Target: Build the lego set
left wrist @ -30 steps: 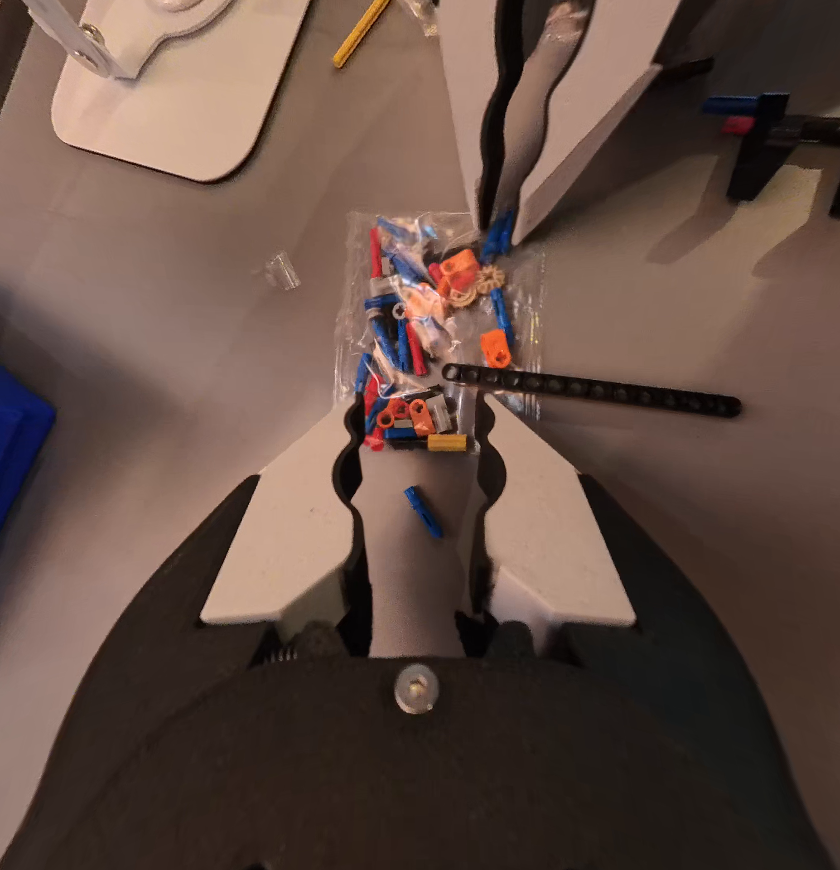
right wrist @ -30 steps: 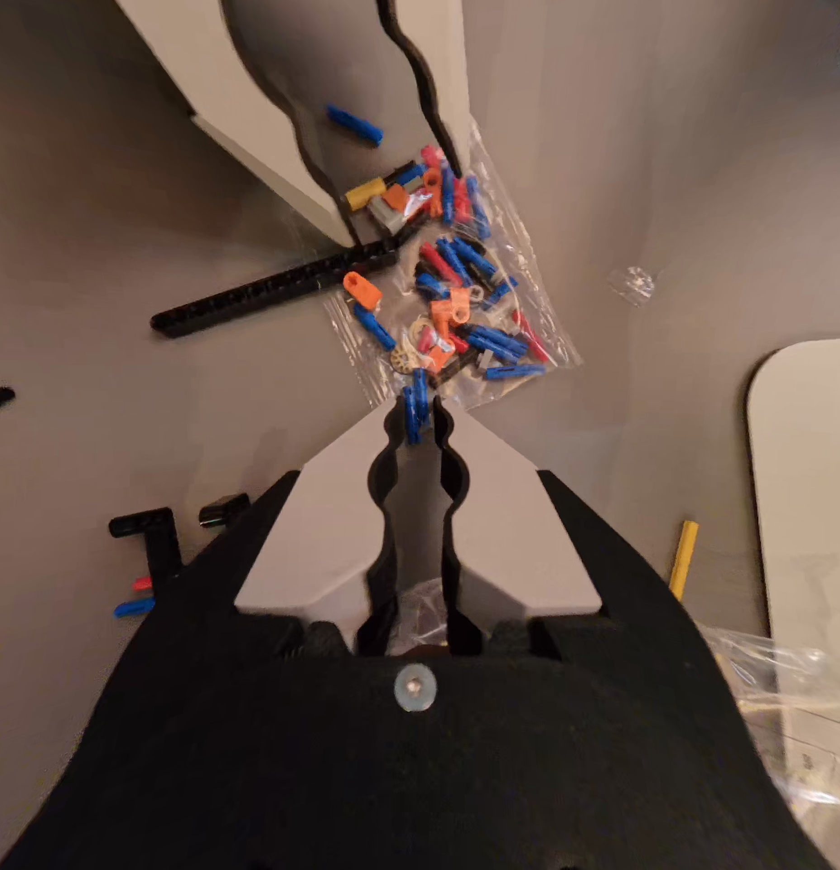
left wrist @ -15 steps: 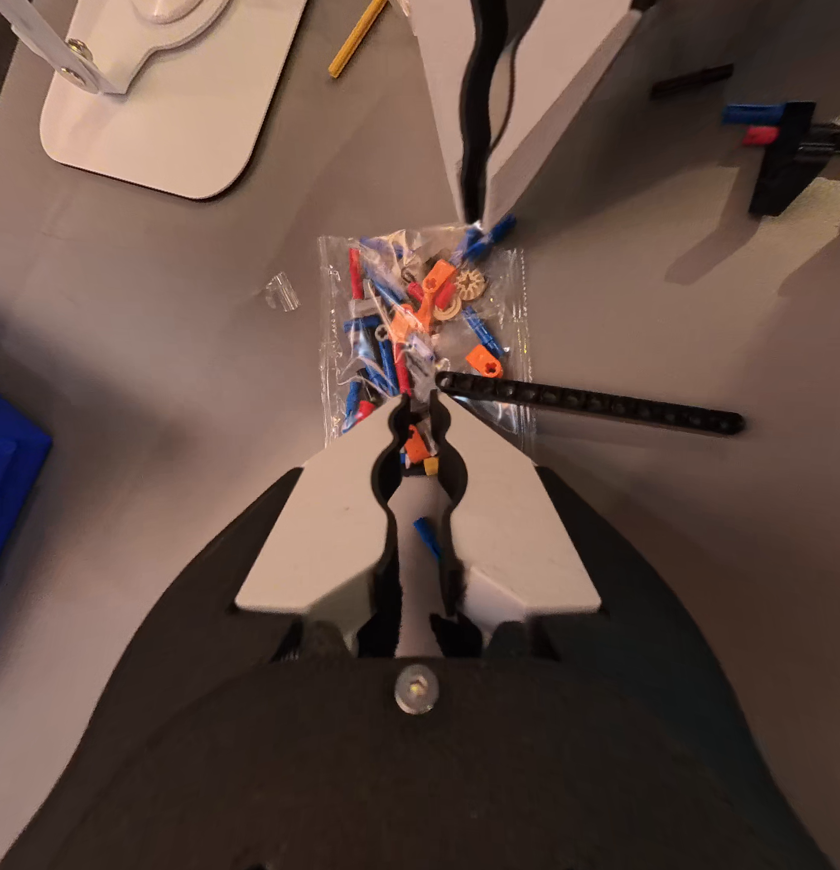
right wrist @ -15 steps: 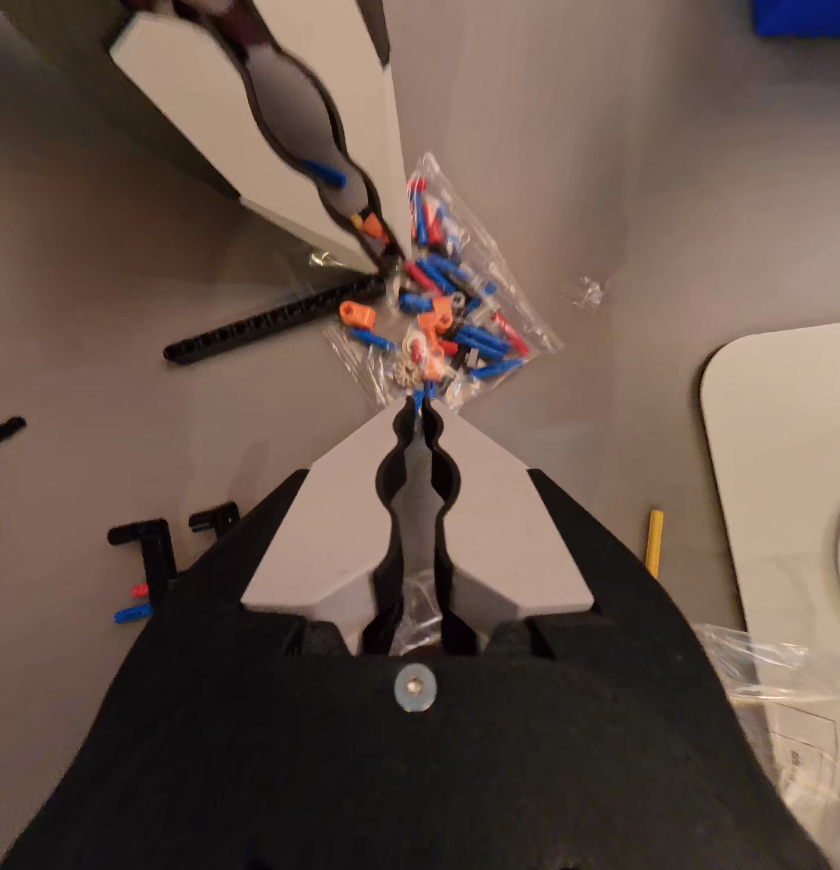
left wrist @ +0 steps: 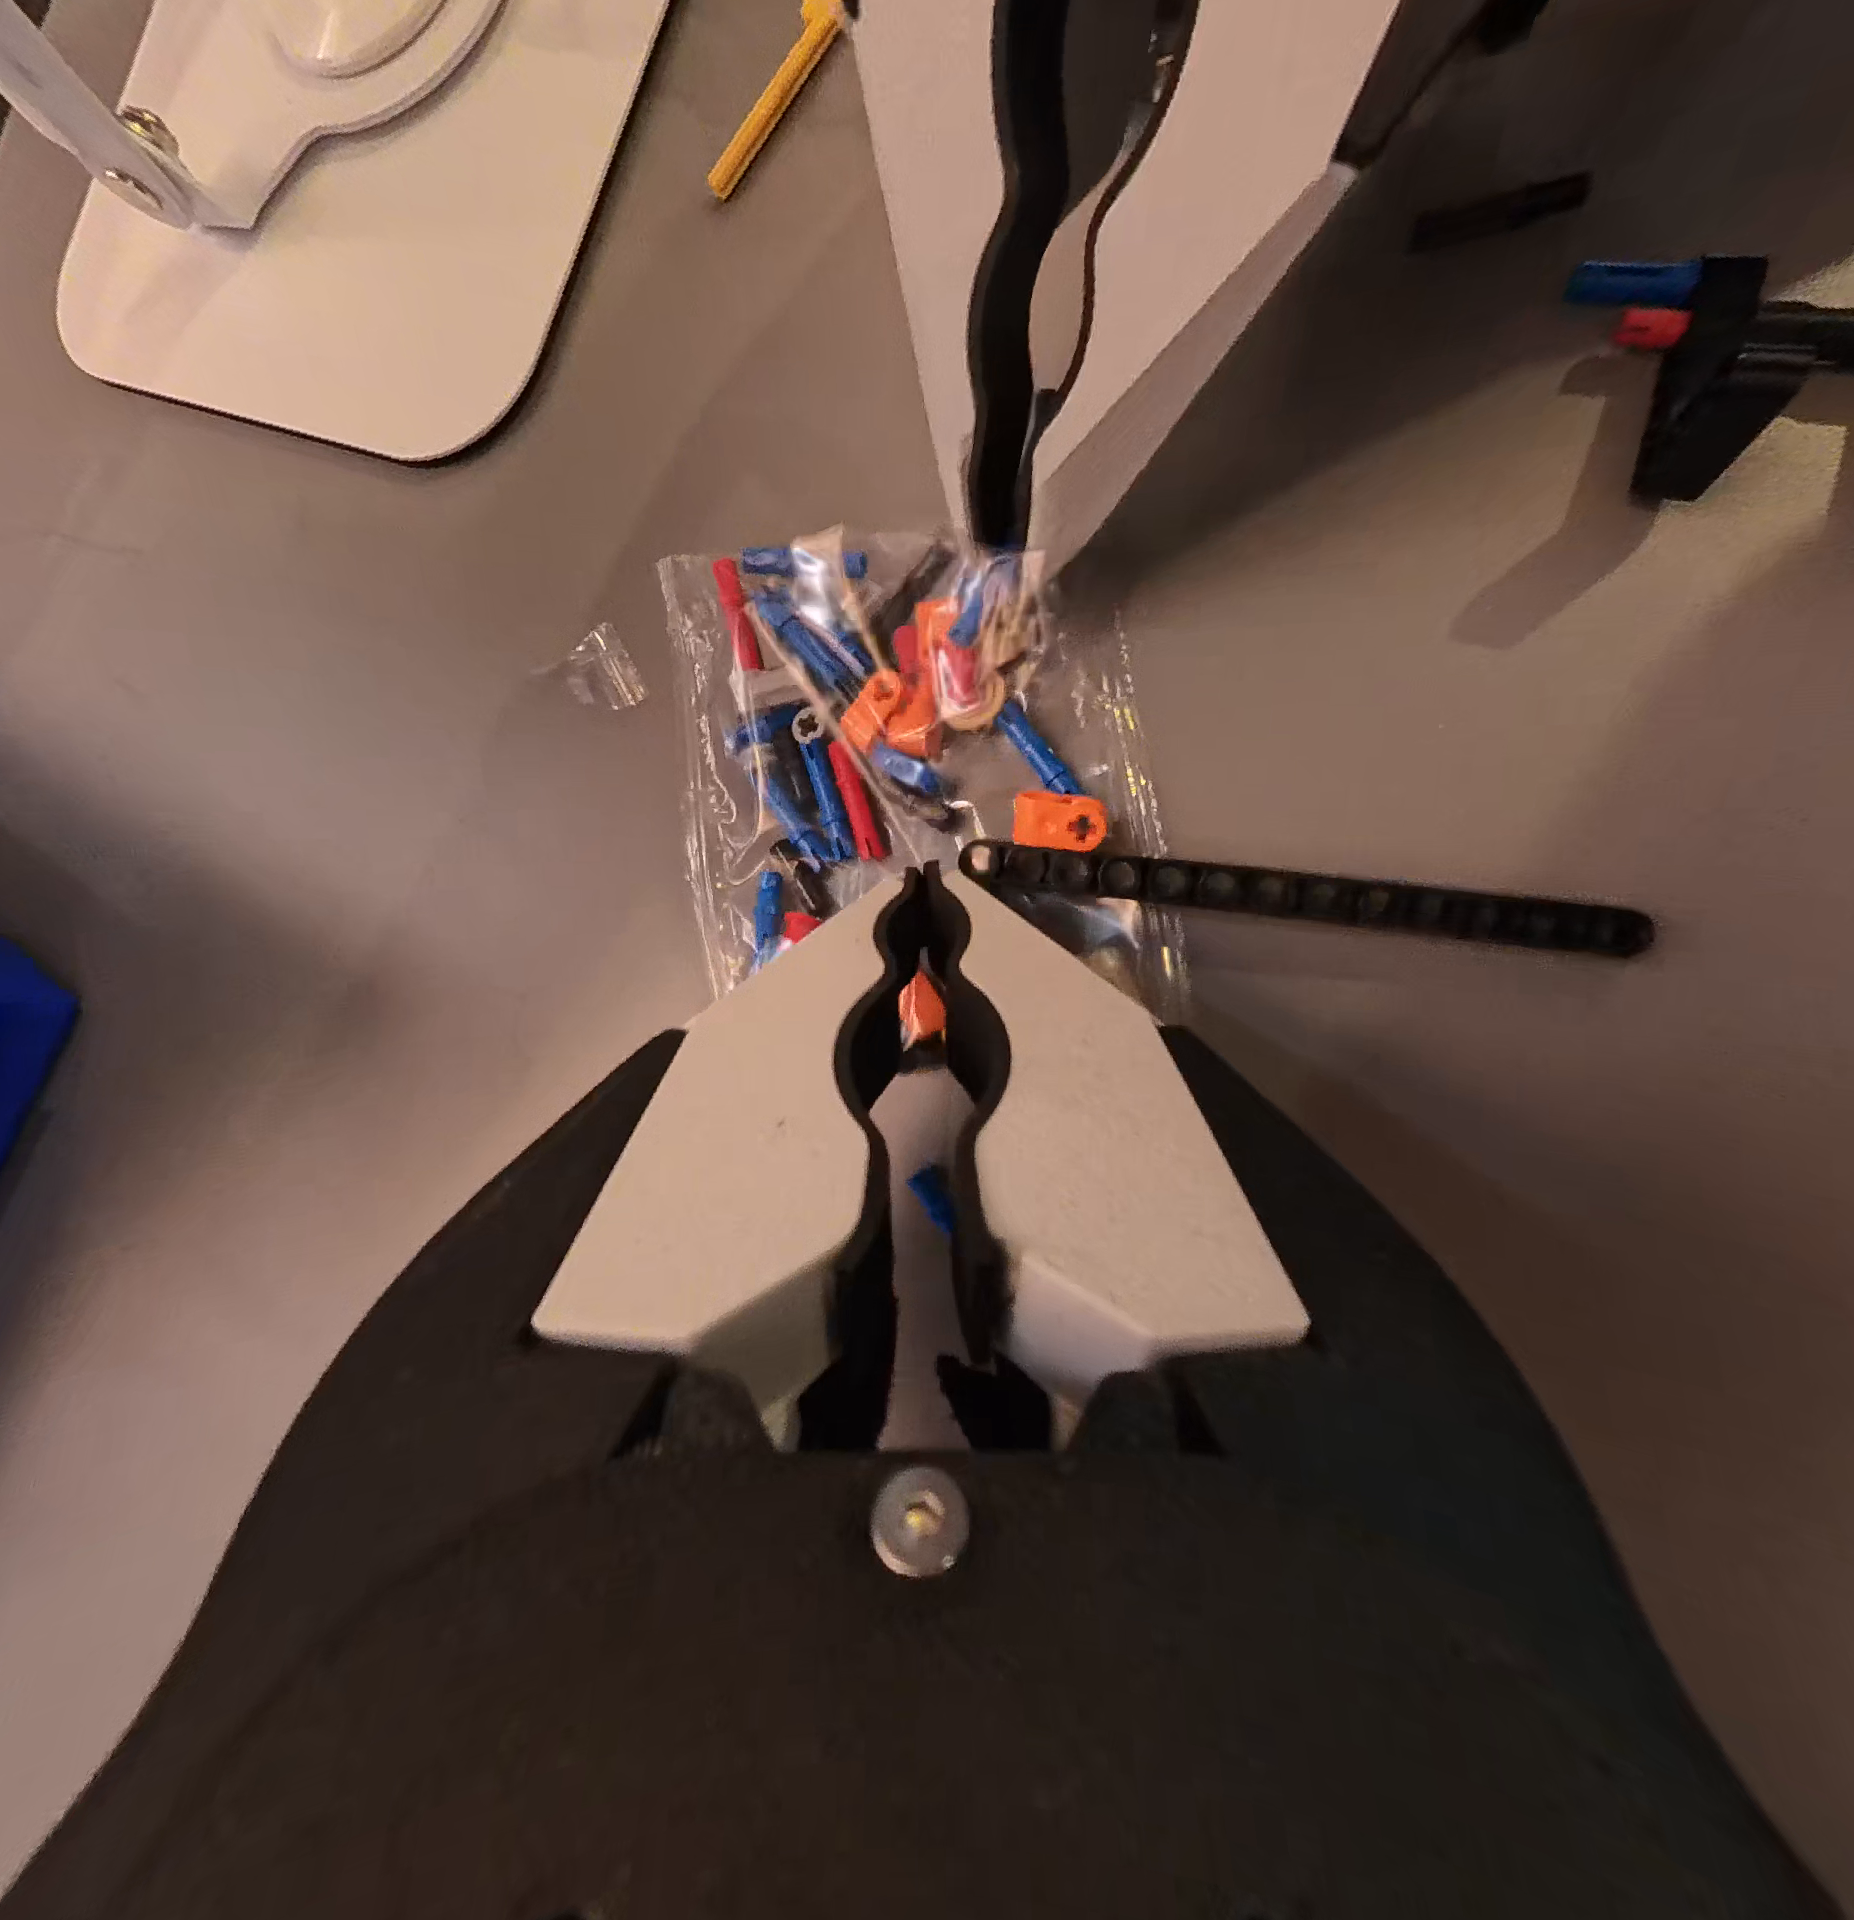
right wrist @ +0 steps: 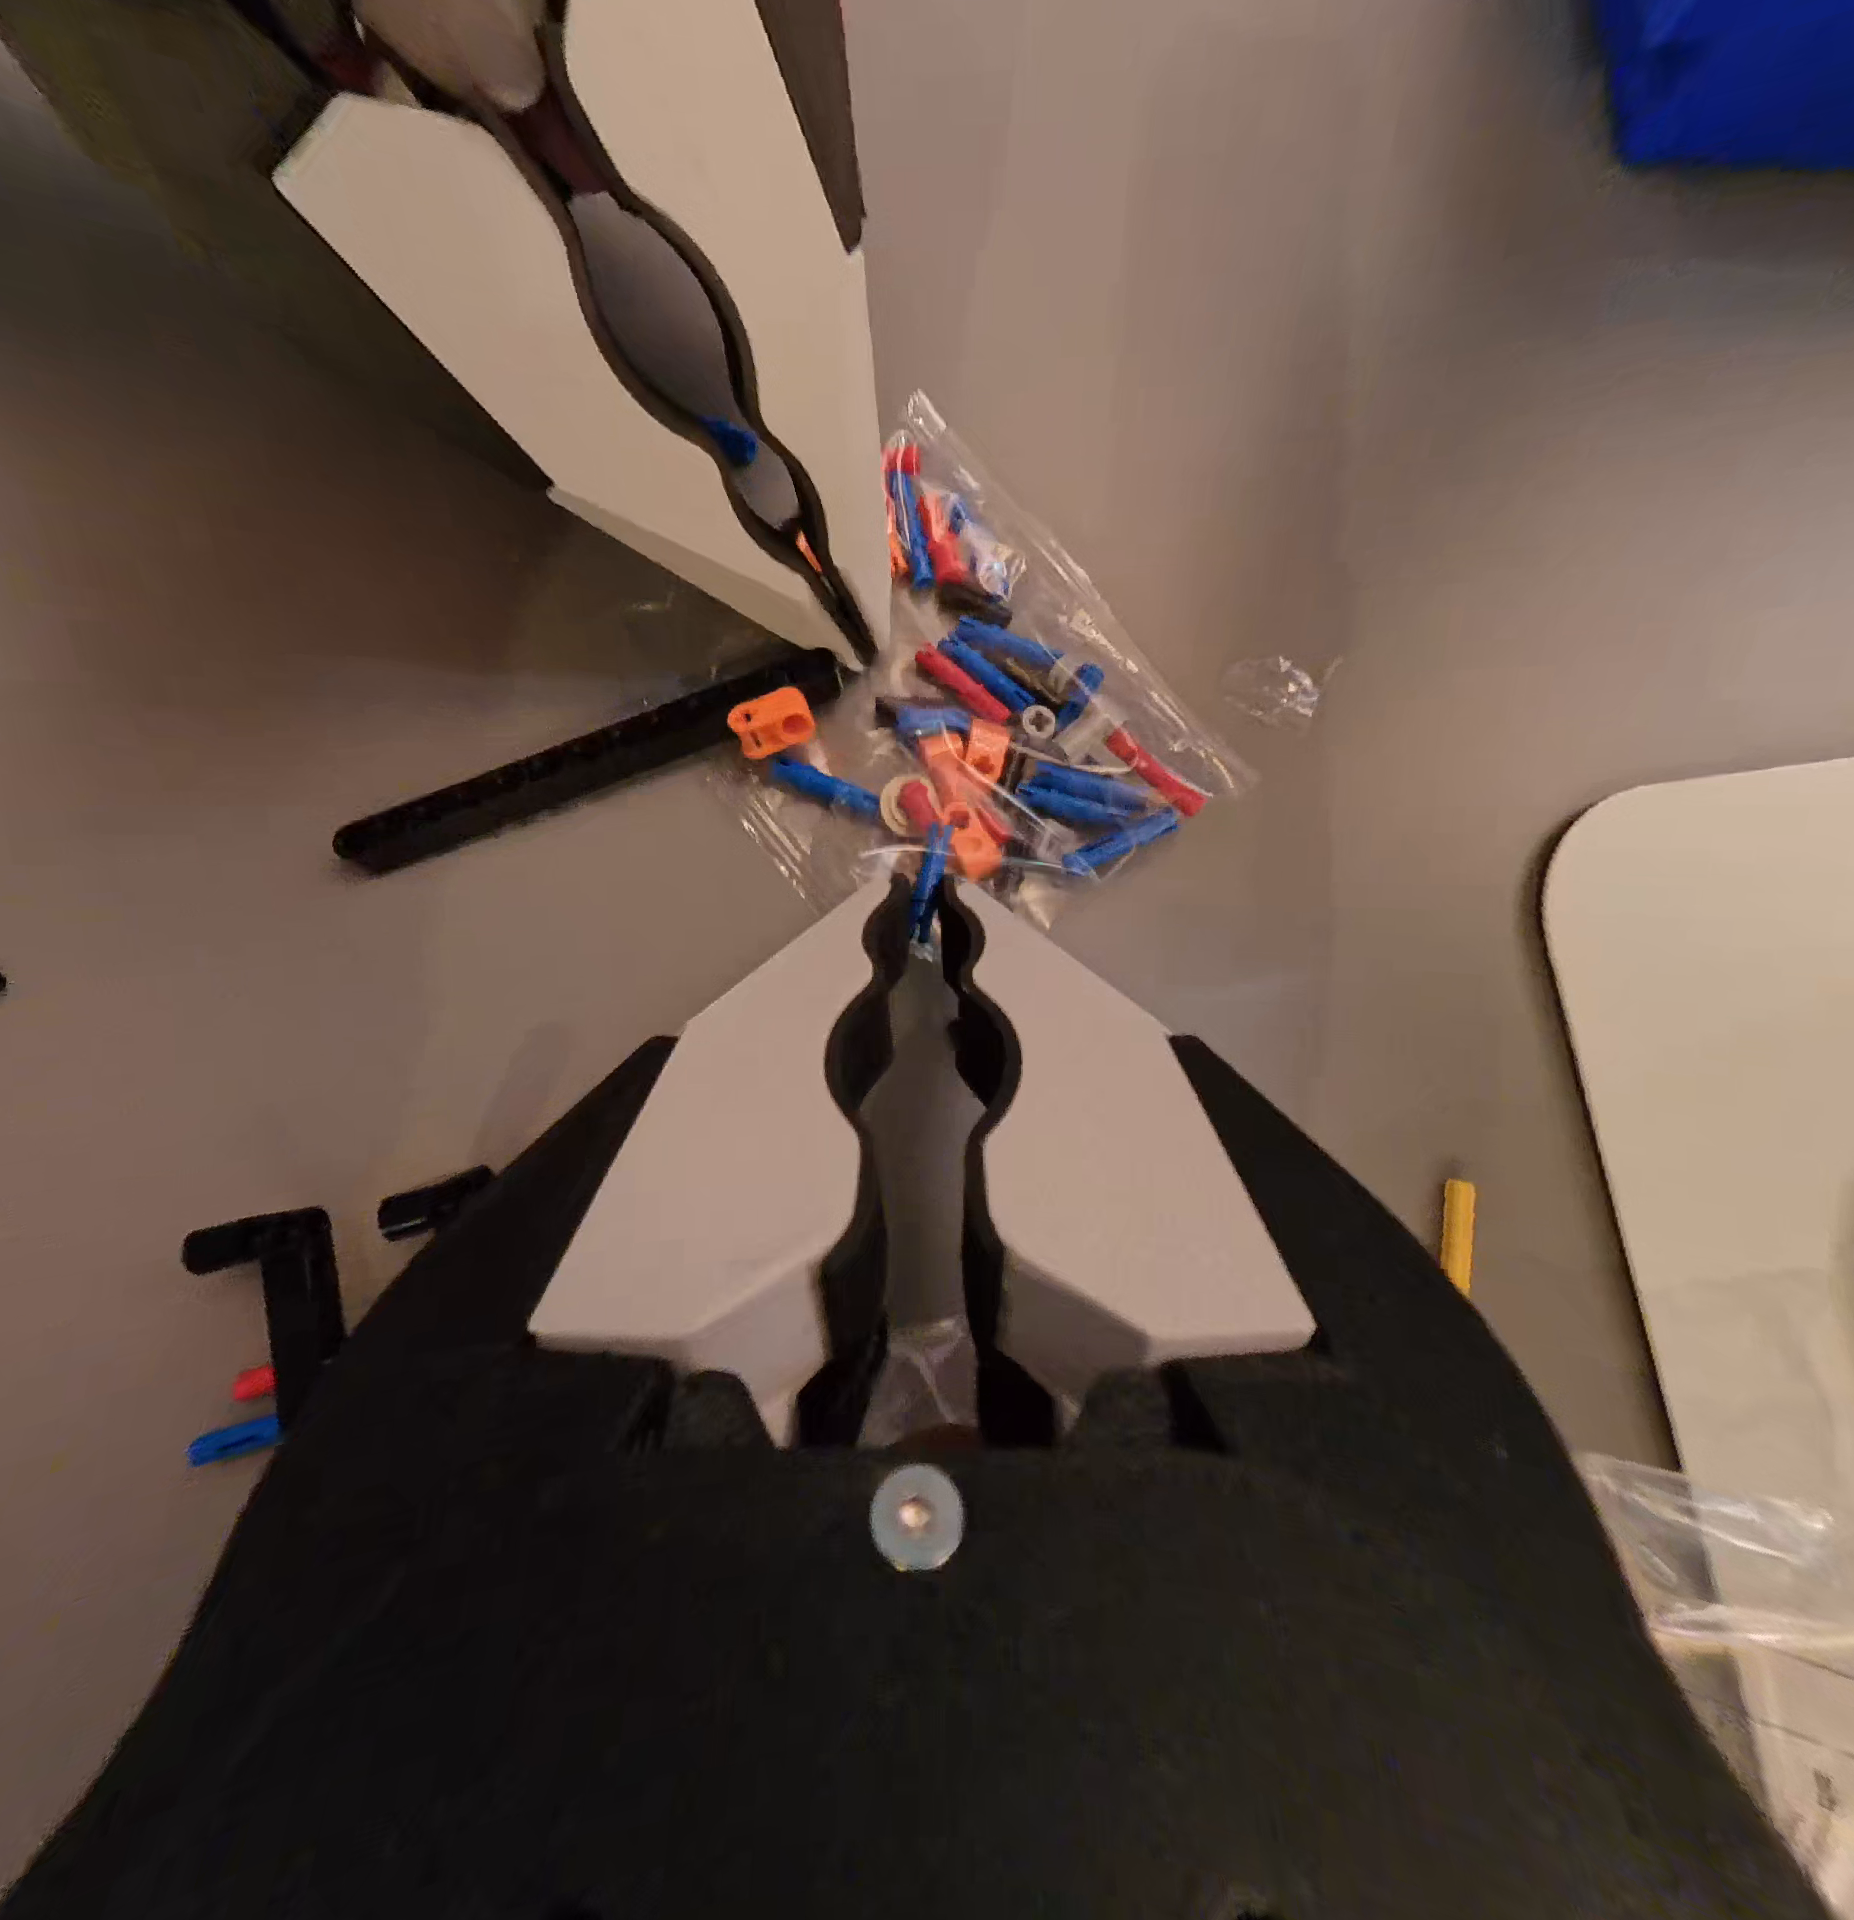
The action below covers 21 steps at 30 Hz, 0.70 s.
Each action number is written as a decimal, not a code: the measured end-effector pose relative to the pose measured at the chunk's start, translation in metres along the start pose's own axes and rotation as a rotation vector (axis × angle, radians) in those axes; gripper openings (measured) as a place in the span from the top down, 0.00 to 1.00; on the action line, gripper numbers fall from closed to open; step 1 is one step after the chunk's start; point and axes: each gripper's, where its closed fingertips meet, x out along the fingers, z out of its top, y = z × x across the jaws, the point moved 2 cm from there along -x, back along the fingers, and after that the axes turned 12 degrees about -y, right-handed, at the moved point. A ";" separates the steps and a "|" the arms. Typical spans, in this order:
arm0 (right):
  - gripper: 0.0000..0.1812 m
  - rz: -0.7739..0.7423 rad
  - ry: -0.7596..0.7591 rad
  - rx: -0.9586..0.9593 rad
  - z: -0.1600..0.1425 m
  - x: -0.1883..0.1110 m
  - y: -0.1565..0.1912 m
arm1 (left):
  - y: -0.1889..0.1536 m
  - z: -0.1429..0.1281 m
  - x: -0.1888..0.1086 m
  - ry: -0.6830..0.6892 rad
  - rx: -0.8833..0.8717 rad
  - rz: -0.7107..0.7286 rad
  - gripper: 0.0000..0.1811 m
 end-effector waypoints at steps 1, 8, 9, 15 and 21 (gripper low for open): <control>0.99 0.007 -0.006 0.004 0.002 0.001 0.000 | 0.000 0.000 0.000 -0.002 0.000 -0.001 1.00; 0.92 -0.025 -0.001 -0.005 0.008 0.002 -0.007 | -0.001 0.003 0.003 -0.003 0.021 -0.011 1.00; 0.93 -0.020 0.008 -0.023 0.007 0.001 -0.006 | -0.001 0.004 0.004 -0.002 0.021 -0.012 1.00; 0.95 0.006 0.049 -0.066 0.007 0.005 -0.005 | -0.001 0.005 0.005 -0.003 0.026 -0.026 1.00; 0.94 -0.010 0.063 -0.070 0.012 0.012 -0.013 | -0.002 0.005 0.006 -0.006 0.027 -0.025 1.00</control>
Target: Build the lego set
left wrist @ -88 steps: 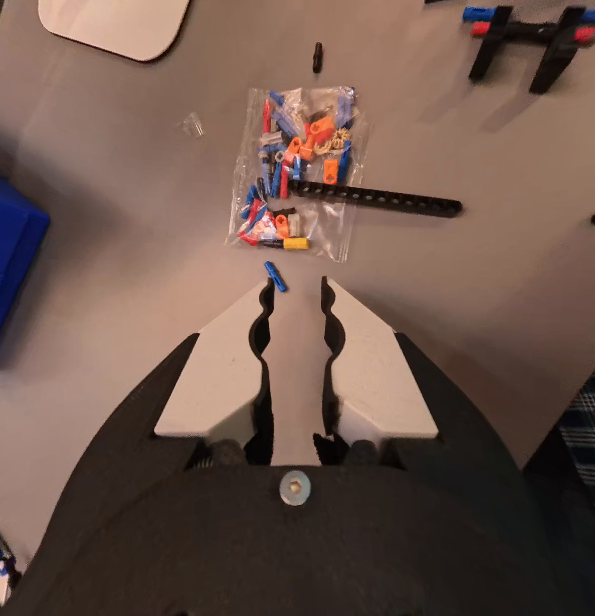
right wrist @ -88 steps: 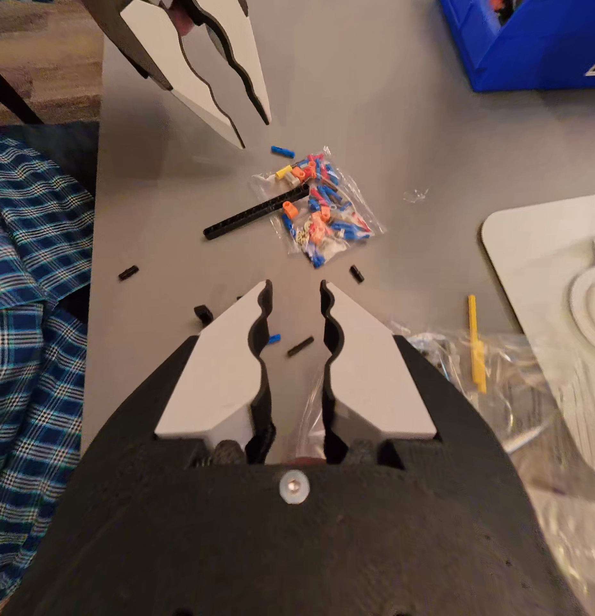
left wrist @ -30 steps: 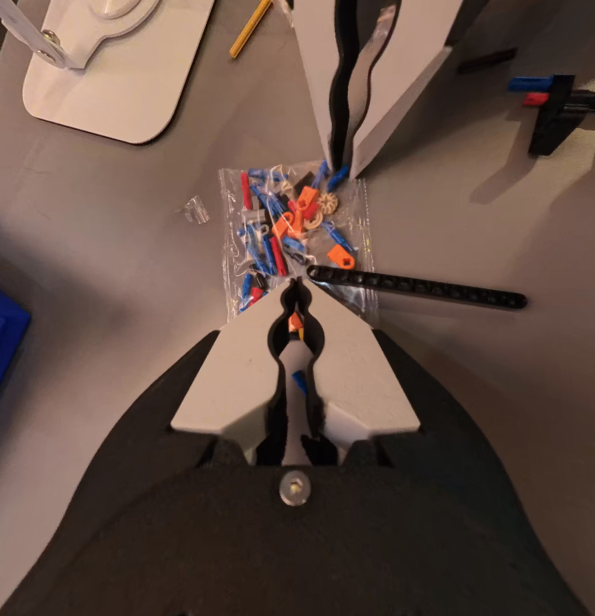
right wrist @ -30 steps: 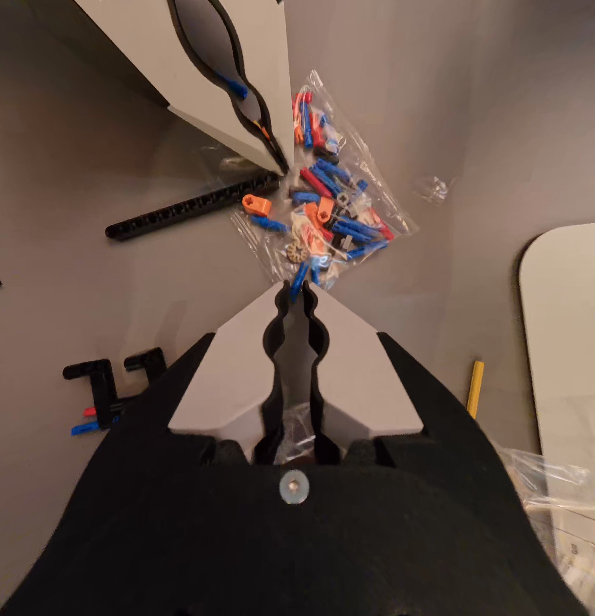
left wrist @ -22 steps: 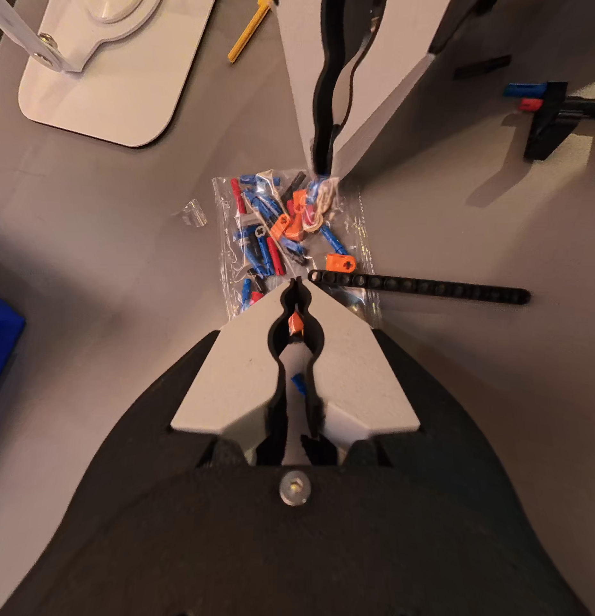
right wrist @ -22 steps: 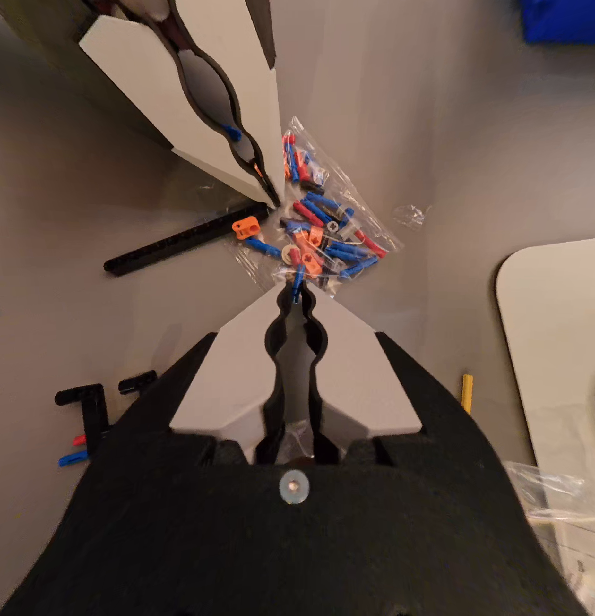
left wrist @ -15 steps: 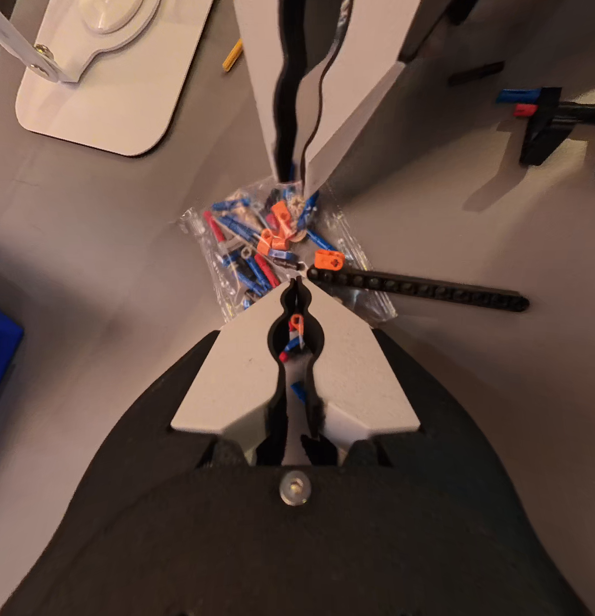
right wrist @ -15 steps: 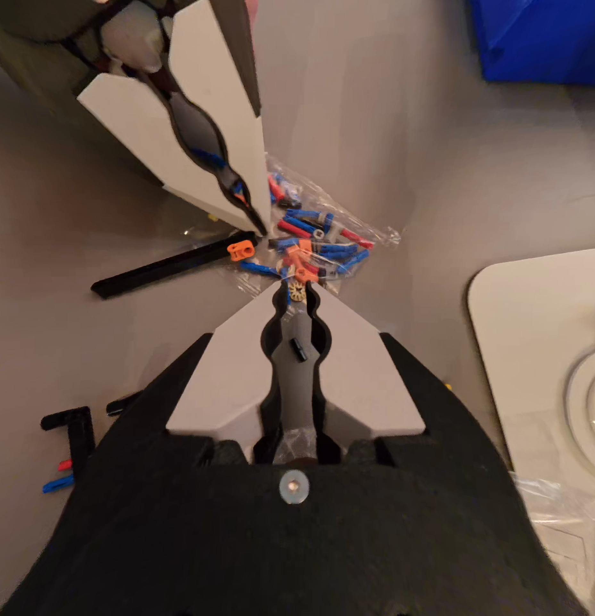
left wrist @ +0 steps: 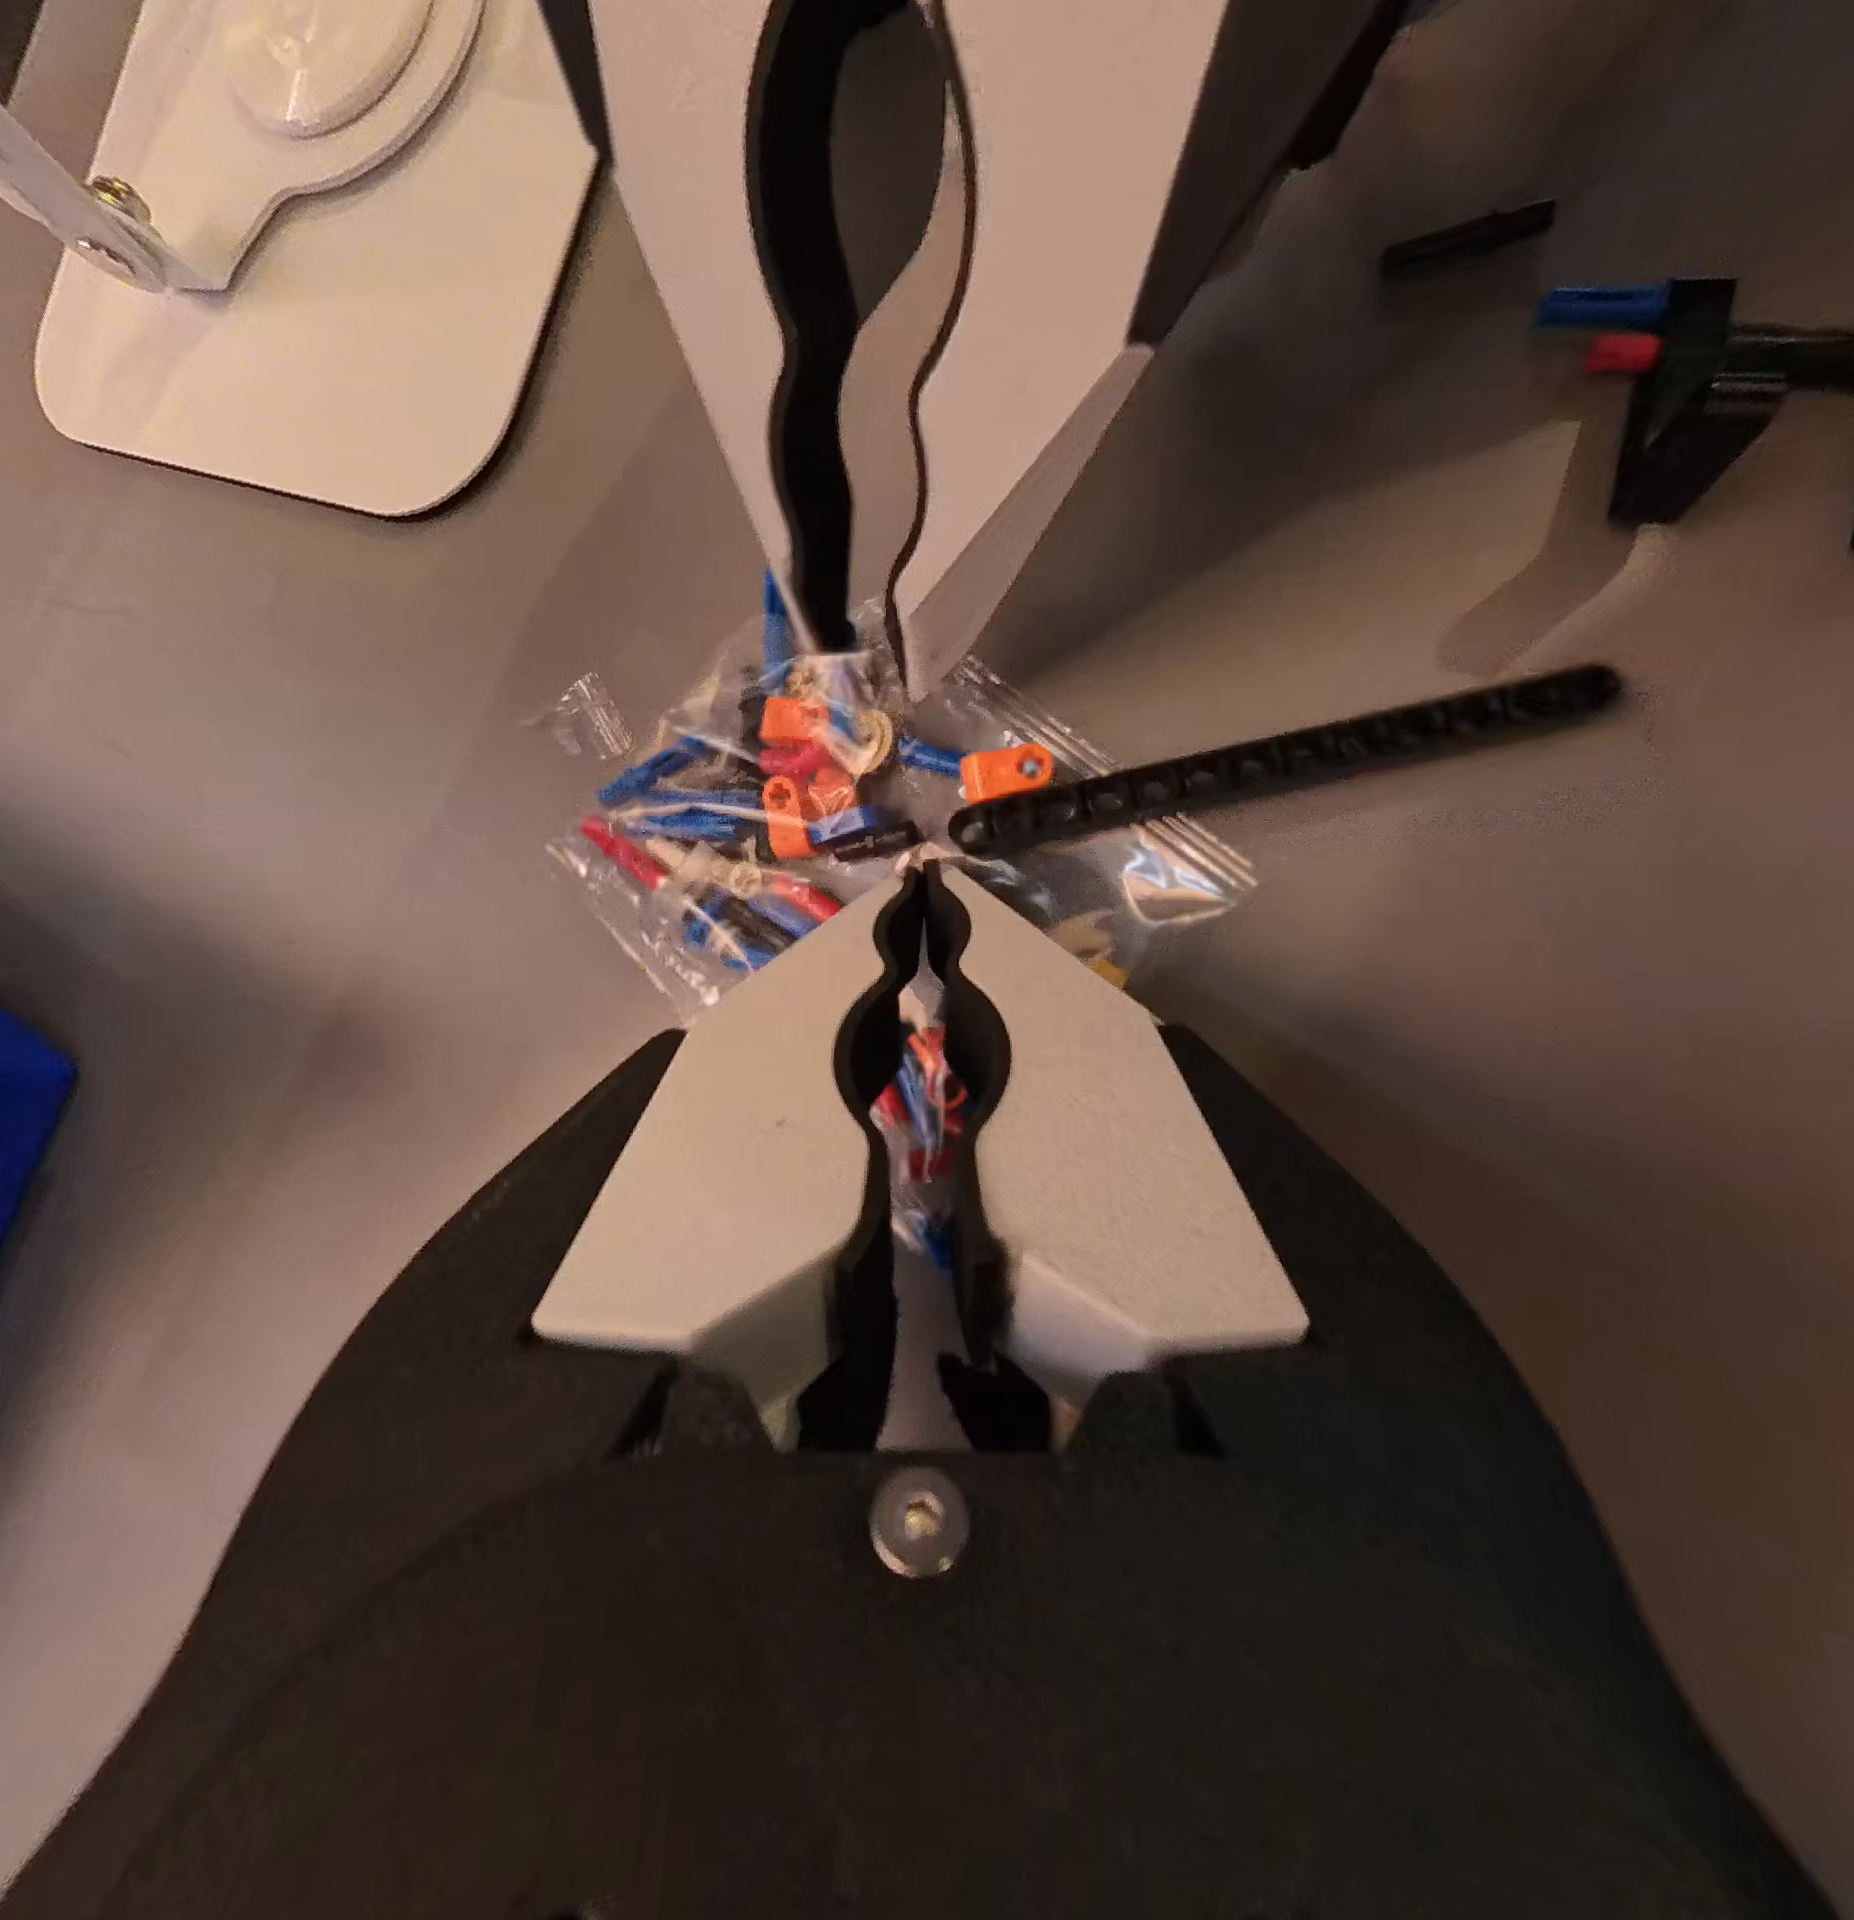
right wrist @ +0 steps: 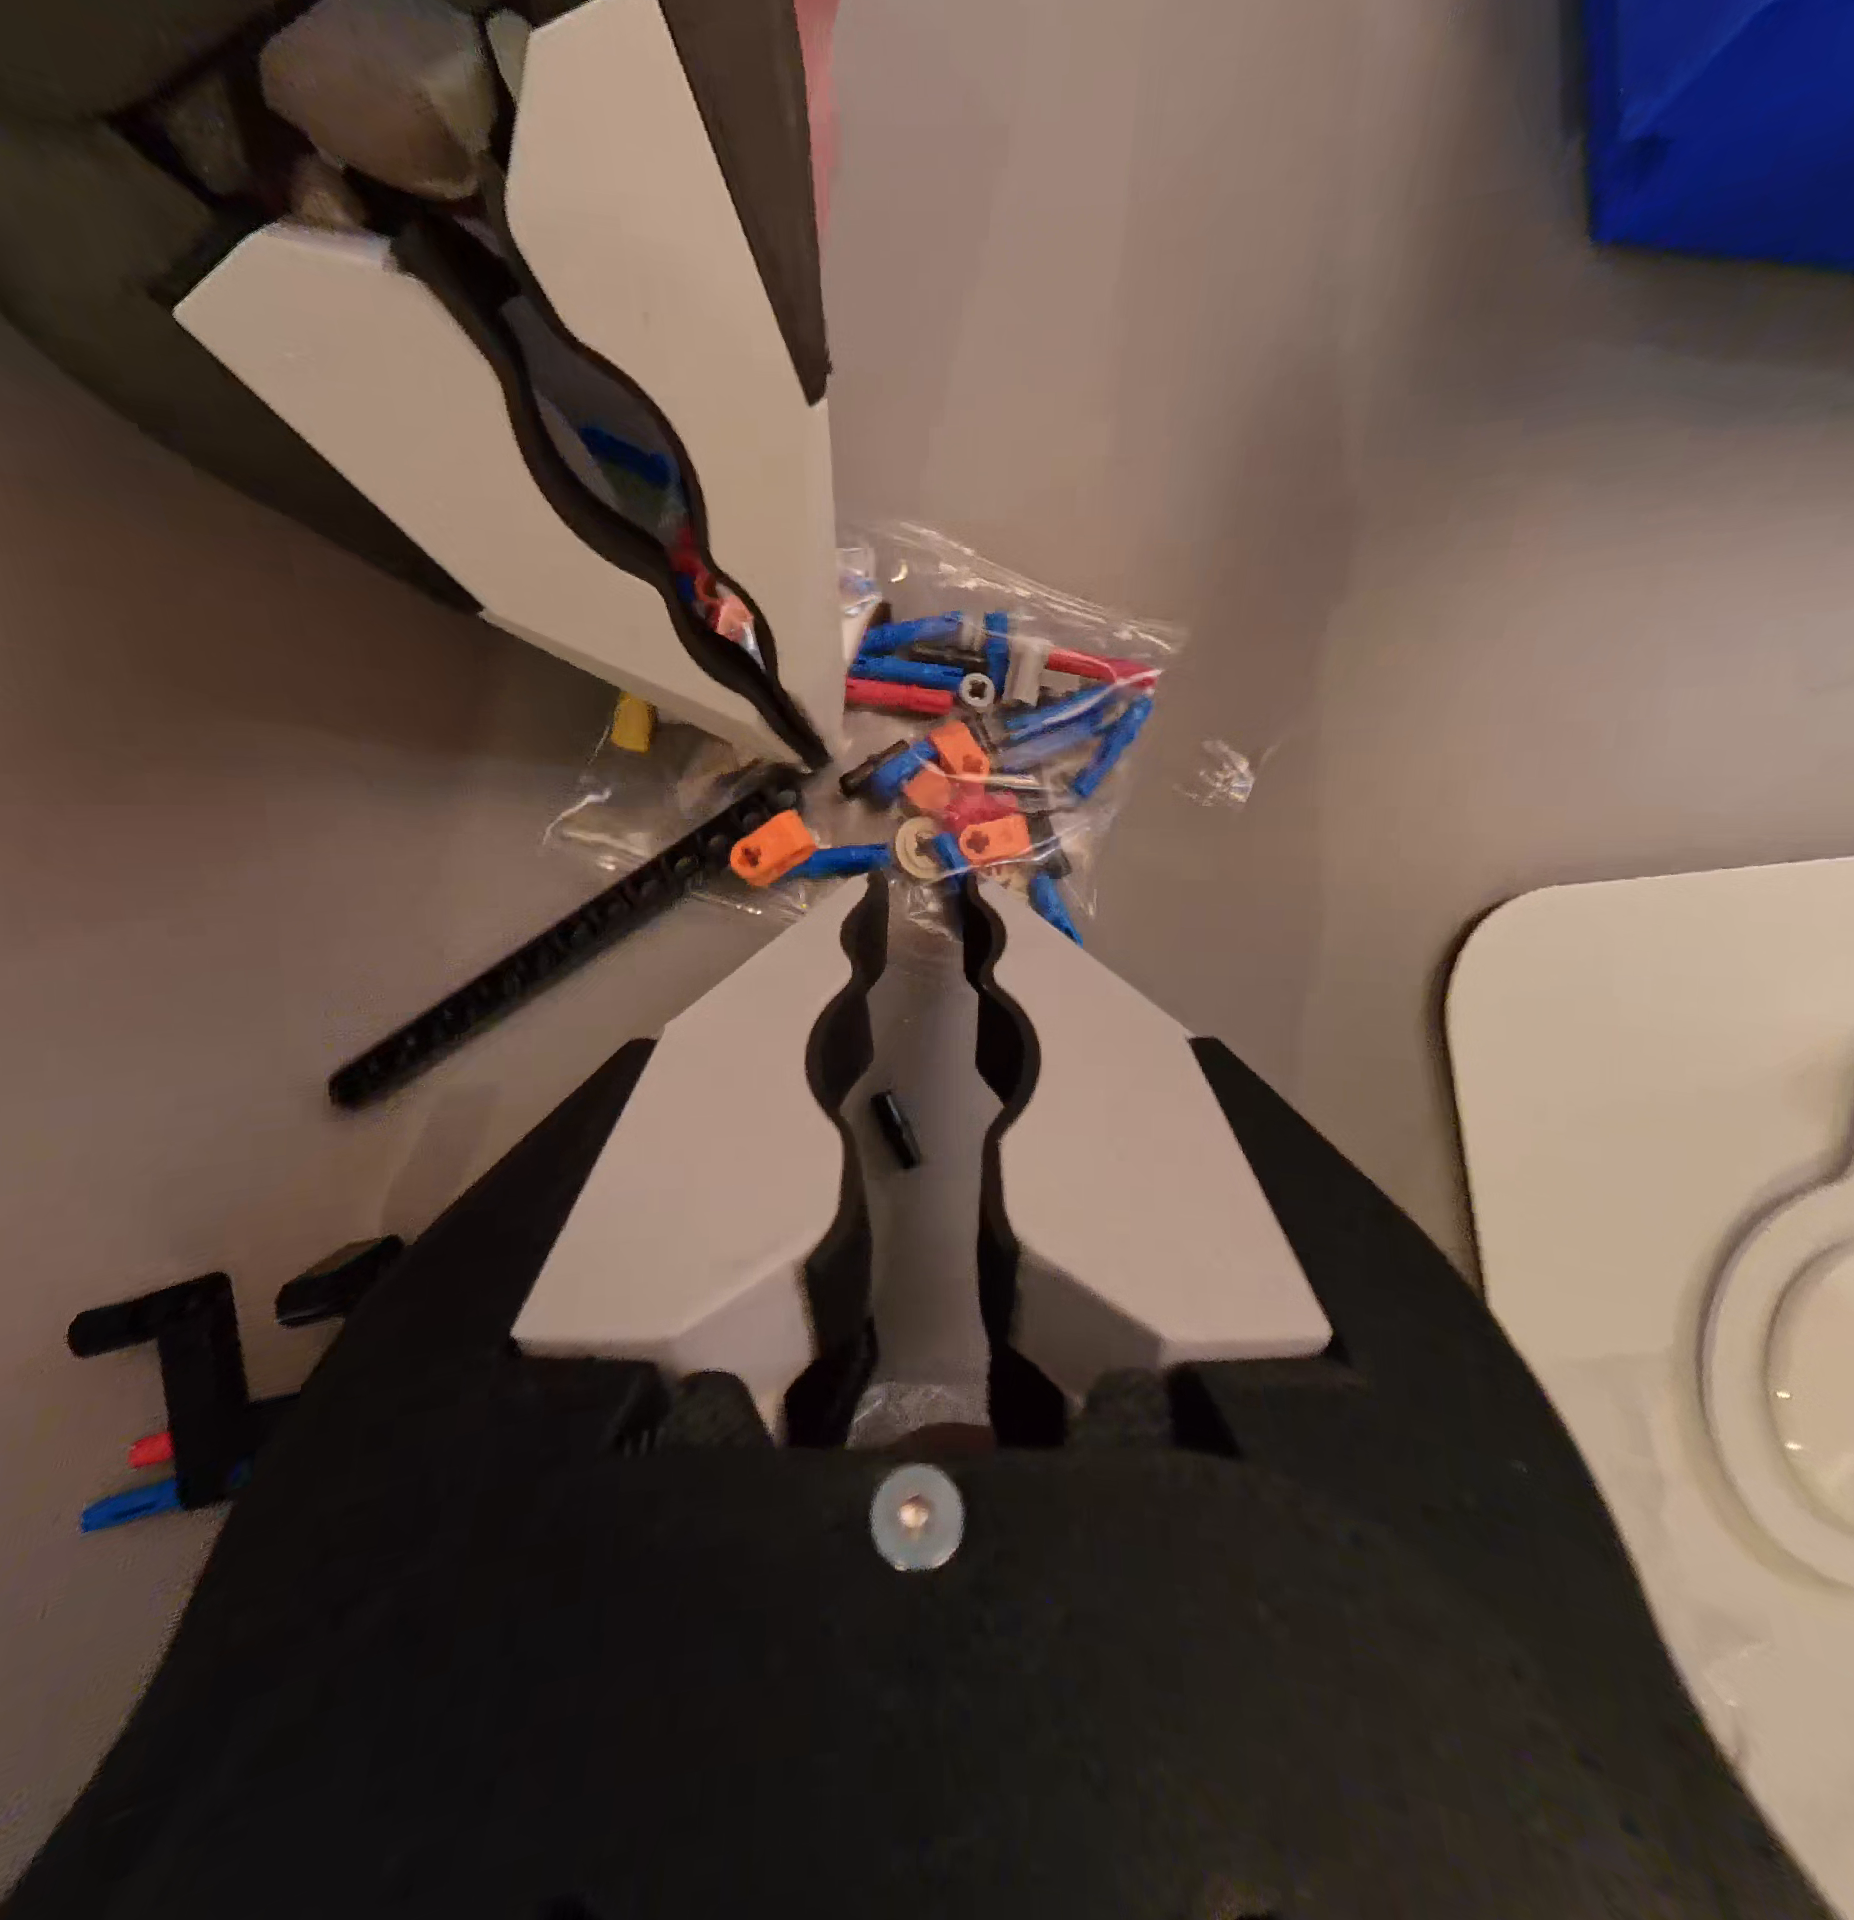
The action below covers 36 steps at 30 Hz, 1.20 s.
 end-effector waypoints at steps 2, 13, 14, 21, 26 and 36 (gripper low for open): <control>0.94 0.000 -0.041 0.016 0.007 0.000 -0.002 | 0.000 0.000 0.000 -0.004 -0.002 -0.003 1.00; 0.97 -0.031 0.013 -0.022 0.009 0.012 -0.015 | -0.002 0.002 0.002 -0.020 0.004 -0.017 1.00; 0.96 -0.019 0.000 -0.008 0.010 0.009 -0.015 | -0.001 0.002 0.001 -0.012 0.026 -0.008 1.00; 0.95 0.040 0.069 0.009 -0.011 0.000 -0.012 | 0.023 0.004 -0.017 -0.015 0.010 0.071 0.96; 0.96 0.054 0.035 0.011 -0.007 0.006 -0.008 | 0.026 -0.011 -0.006 0.039 0.012 0.031 0.98; 0.97 0.015 -0.028 0.011 0.005 0.013 -0.019 | 0.024 -0.009 -0.001 0.013 0.004 0.014 1.00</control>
